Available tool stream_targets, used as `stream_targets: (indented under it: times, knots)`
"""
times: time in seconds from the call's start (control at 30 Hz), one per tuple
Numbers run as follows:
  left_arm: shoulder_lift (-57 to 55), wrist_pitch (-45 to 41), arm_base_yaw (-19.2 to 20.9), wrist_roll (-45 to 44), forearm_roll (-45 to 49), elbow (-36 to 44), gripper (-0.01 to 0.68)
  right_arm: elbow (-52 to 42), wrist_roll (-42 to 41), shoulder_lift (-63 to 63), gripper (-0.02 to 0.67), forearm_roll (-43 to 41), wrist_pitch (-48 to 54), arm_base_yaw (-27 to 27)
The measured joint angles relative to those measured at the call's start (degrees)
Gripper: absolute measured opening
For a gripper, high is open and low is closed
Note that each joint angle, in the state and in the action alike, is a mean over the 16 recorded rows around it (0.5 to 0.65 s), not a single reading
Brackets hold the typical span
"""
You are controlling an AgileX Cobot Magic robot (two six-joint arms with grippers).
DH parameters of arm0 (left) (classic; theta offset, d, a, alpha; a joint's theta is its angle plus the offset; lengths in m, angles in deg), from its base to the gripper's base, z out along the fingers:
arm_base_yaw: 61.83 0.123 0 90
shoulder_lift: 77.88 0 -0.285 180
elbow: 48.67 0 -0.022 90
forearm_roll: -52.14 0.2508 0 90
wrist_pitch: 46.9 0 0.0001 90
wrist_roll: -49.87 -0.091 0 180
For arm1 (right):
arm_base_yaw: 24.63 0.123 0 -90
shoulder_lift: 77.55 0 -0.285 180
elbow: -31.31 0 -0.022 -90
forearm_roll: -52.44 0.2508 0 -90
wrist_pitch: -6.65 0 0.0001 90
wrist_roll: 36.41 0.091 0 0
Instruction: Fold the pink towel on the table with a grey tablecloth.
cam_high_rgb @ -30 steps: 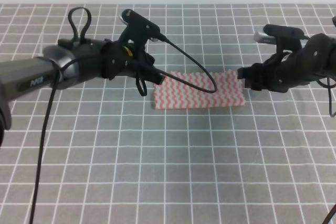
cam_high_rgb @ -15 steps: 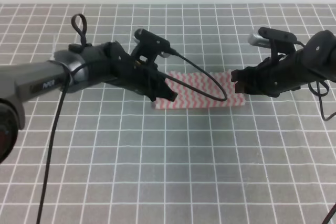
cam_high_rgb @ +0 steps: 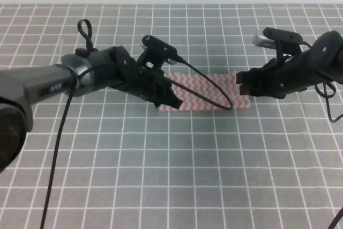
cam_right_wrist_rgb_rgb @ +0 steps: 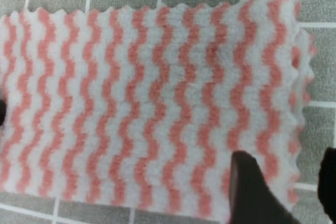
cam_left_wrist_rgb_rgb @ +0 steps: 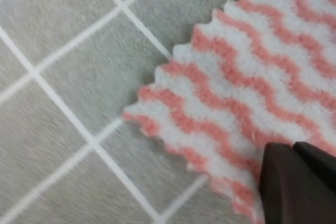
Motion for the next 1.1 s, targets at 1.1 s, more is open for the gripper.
stream_targets:
  times: [1.1]
  knots:
    - [-1.89, -13.05, 0.06, 0.25, 2.02, -5.98, 0.001, 0.10, -0.83, 1.68, 0.270, 2.31, 0.70, -0.01]
